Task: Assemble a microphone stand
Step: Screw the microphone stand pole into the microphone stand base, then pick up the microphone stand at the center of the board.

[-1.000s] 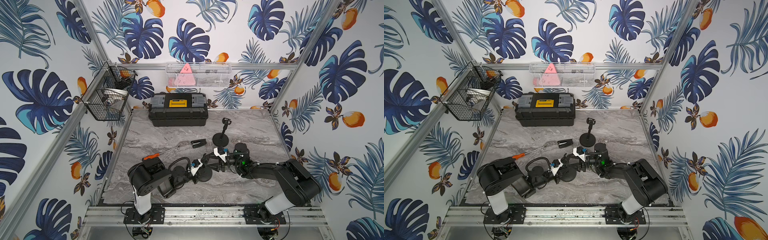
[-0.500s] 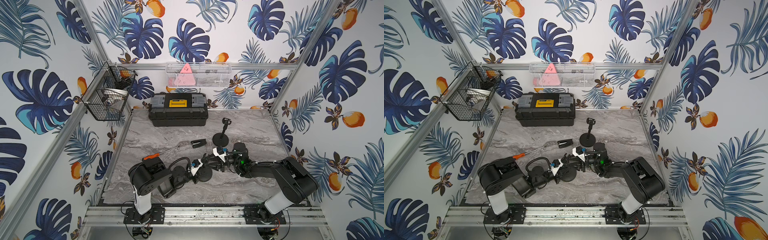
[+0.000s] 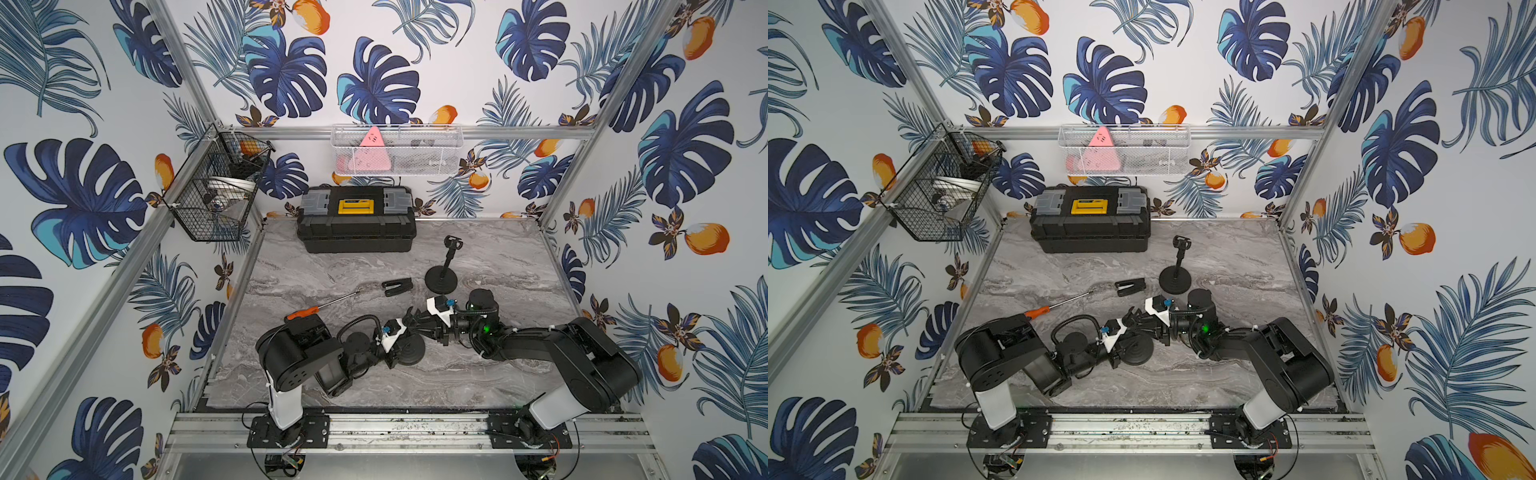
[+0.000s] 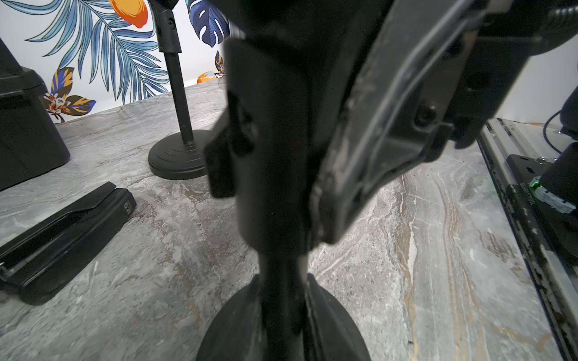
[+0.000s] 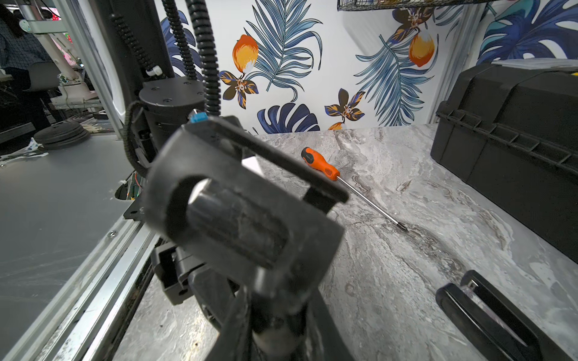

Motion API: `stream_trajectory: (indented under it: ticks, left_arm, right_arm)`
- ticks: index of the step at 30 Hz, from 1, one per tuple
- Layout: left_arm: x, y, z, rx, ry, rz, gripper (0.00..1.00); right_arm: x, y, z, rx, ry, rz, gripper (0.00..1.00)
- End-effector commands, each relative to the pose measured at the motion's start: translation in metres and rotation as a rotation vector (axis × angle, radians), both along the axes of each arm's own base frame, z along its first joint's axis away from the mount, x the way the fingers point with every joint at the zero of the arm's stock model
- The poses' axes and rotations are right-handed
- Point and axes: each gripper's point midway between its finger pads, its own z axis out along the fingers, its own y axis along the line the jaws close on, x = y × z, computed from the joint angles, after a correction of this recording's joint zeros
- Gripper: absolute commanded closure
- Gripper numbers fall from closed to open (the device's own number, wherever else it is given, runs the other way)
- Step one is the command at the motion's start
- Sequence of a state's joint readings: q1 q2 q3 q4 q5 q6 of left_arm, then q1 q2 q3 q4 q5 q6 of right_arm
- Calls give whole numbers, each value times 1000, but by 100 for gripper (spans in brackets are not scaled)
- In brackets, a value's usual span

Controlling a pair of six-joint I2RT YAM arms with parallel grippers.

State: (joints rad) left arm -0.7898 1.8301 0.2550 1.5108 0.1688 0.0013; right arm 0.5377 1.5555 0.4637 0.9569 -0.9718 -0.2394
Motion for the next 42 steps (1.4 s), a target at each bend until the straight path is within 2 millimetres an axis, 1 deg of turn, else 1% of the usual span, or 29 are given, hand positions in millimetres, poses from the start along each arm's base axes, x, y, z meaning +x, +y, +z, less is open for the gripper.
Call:
stream_trajectory:
  ticks: [1, 5, 7, 11, 14, 20, 24, 27, 31, 35, 38, 42]
  left_arm:
    - [4, 4, 11, -16, -43, 28, 73]
    - [3, 7, 13, -22, -44, 38, 69]
    - [2, 8, 15, -27, -43, 37, 69]
    - [0, 9, 14, -27, -37, 33, 69]
    - [-1, 10, 15, -28, -37, 35, 70]
    - [-2, 13, 19, -34, -46, 43, 70]
    - [-2, 17, 18, -32, -42, 58, 70]
    - [-2, 19, 16, -28, -37, 72, 70]
    - [-2, 22, 15, -30, -26, 80, 70]
    - [-3, 26, 18, -38, -25, 96, 69]
    - [-4, 30, 20, -44, -24, 108, 67]
    - [-1, 34, 19, -51, -11, 138, 61]
  right_arm:
    - [-8, 0, -7, -41, -7, -14, 100]
    - [-6, 1, -18, -105, -17, -132, 100]
    - [-3, 0, -22, -130, -12, -201, 100]
    - [-3, -3, -30, -164, -21, -297, 100]
    - [-2, -6, -32, -181, -46, -364, 100]
    - [7, -17, -37, -189, -19, -518, 100]
    - [9, -22, -40, -186, -6, -616, 100]
    - [9, -24, -40, -178, -2, -706, 100]
    - [9, -22, -44, -225, -25, -814, 100]
    - [6, -23, -40, -209, -42, -854, 100]
    - [5, -22, -33, -195, -43, -848, 100]
    - [3, -17, -24, -190, -45, -822, 100]
